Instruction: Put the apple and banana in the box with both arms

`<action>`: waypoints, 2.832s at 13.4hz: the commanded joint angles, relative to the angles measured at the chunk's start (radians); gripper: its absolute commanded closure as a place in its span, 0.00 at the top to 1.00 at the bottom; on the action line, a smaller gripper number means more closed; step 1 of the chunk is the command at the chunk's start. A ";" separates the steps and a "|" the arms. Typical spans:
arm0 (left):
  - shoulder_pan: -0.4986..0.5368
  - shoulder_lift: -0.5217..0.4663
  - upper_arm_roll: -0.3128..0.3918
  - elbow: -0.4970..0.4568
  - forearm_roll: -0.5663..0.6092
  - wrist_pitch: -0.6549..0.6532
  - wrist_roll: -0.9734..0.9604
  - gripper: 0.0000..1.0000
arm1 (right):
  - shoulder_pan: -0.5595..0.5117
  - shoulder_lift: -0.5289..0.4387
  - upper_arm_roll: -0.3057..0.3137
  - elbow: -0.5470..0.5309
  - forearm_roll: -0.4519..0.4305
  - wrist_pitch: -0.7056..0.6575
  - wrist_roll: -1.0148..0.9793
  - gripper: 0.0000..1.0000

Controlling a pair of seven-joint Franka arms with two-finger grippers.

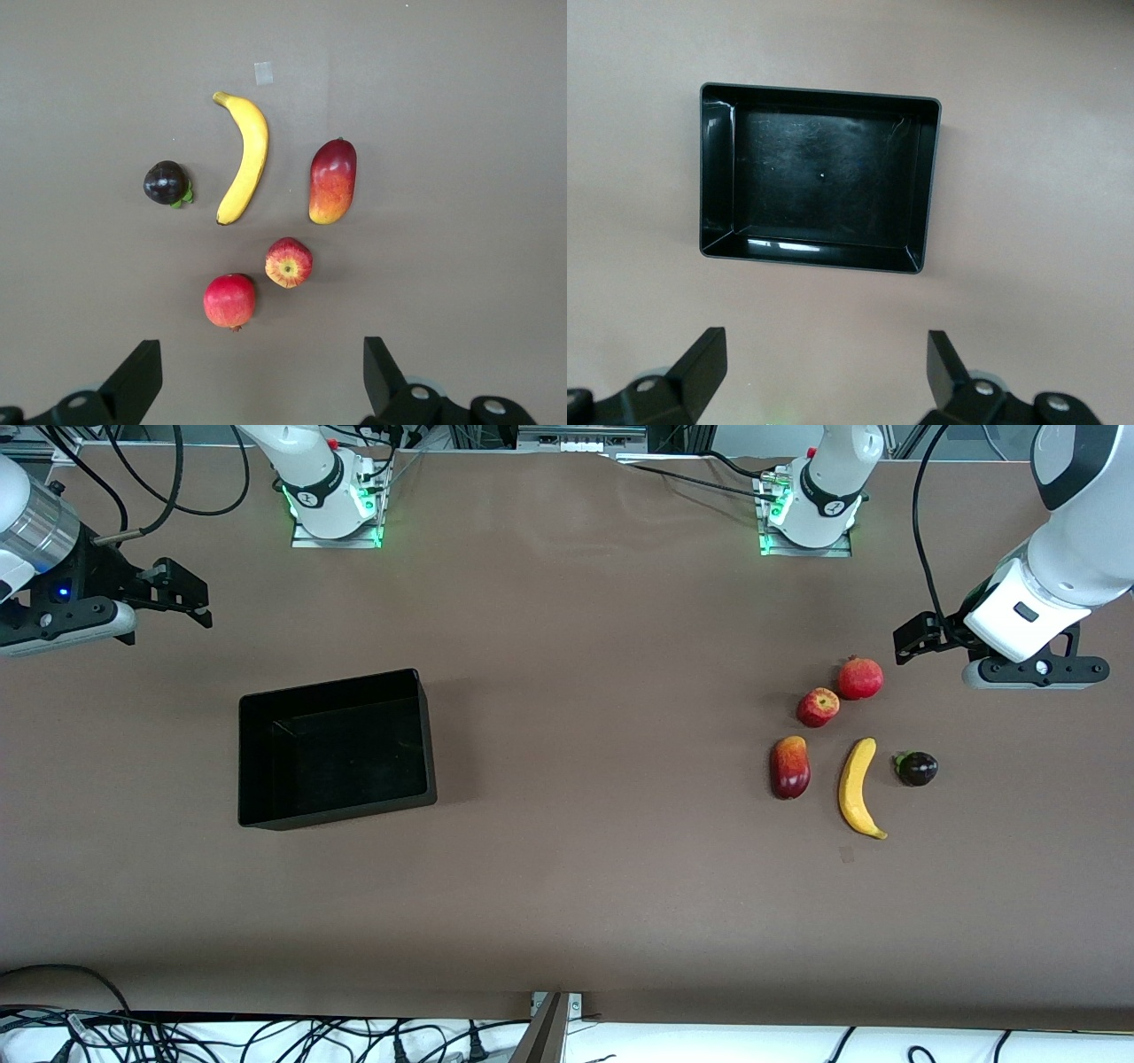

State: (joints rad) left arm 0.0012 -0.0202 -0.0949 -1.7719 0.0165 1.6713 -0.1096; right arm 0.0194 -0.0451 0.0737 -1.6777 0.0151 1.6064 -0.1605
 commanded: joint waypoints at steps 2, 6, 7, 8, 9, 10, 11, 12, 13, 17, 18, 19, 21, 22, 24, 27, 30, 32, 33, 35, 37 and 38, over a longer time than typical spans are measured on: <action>0.005 0.009 -0.005 0.028 -0.016 -0.021 0.001 1.00 | -0.007 0.017 0.006 0.030 0.002 -0.013 -0.010 1.00; 0.006 0.009 -0.005 0.026 -0.016 -0.035 0.008 1.00 | -0.010 0.063 0.006 0.029 -0.007 -0.002 -0.005 1.00; 0.006 0.009 -0.005 0.028 -0.016 -0.035 0.007 1.00 | -0.010 0.063 0.005 0.029 -0.007 0.003 -0.005 1.00; 0.006 0.009 -0.005 0.028 -0.016 -0.035 0.008 1.00 | -0.009 0.063 0.005 0.030 -0.007 0.004 -0.005 1.00; 0.006 0.009 -0.005 0.028 -0.016 -0.036 0.008 1.00 | -0.010 0.065 0.005 0.029 -0.009 0.007 -0.005 1.00; 0.006 0.009 -0.005 0.028 -0.016 -0.036 0.008 1.00 | -0.009 0.071 0.005 0.021 -0.010 0.016 -0.001 1.00; 0.006 0.011 -0.005 0.028 -0.016 -0.036 0.008 1.00 | -0.010 0.094 0.005 0.010 -0.015 0.029 0.004 1.00; 0.006 0.010 -0.005 0.028 -0.016 -0.038 0.010 1.00 | -0.015 0.128 0.005 -0.011 -0.020 0.058 0.004 1.00; 0.006 0.009 -0.005 0.026 -0.016 -0.039 0.010 1.00 | -0.021 0.160 0.003 -0.046 -0.030 0.108 0.006 1.00; -0.001 0.009 -0.005 0.029 -0.015 -0.038 0.008 1.00 | -0.021 0.295 -0.077 -0.197 -0.038 0.409 -0.054 1.00; -0.003 0.009 -0.005 0.029 -0.015 -0.038 0.008 1.00 | -0.021 0.354 -0.101 -0.197 -0.037 0.479 -0.097 1.00; -0.003 0.009 -0.005 0.029 -0.016 -0.038 0.008 1.00 | -0.021 0.405 -0.113 -0.200 -0.035 0.551 -0.109 1.00; 0.000 0.010 -0.005 0.029 -0.015 -0.038 0.010 1.00 | -0.038 0.485 -0.120 -0.206 -0.024 0.642 -0.123 1.00; -0.001 0.009 -0.005 0.028 -0.016 -0.038 0.010 1.00 | -0.045 0.505 -0.120 -0.209 -0.020 0.659 -0.122 1.00; -0.001 0.009 -0.005 0.029 -0.016 -0.039 0.008 1.00 | -0.049 0.521 -0.120 -0.209 -0.017 0.669 -0.122 0.92; -0.001 0.009 -0.005 0.029 -0.015 -0.038 0.010 1.00 | -0.049 0.521 -0.120 -0.217 -0.017 0.658 -0.126 0.36; -0.001 0.010 -0.005 0.029 -0.016 -0.038 0.010 1.00 | -0.047 0.521 -0.118 -0.209 -0.011 0.623 -0.116 0.00; 0.000 0.009 -0.005 0.028 -0.016 -0.039 0.008 1.00 | -0.045 0.518 -0.118 -0.198 0.016 0.619 -0.117 0.00; -0.001 0.009 -0.005 0.028 -0.016 -0.039 0.008 1.00 | -0.042 0.513 -0.114 -0.180 0.017 0.610 -0.123 0.00; 0.000 0.011 -0.005 0.029 -0.016 -0.039 0.008 1.00 | -0.024 0.508 -0.097 -0.096 0.016 0.516 -0.125 0.00; 0.002 0.009 -0.005 0.028 -0.016 -0.039 0.010 1.00 | 0.060 0.514 -0.094 0.045 0.052 0.396 -0.078 0.00; 0.003 0.011 -0.005 0.028 -0.016 -0.039 0.010 1.00 | 0.107 0.525 -0.094 0.105 0.086 0.344 -0.021 0.00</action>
State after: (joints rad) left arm -0.0020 -0.0197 -0.0974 -1.7704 0.0165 1.6547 -0.1096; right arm 0.0407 0.4780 -0.0208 -1.7000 0.0390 2.0694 -0.2493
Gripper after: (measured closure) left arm 0.000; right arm 0.952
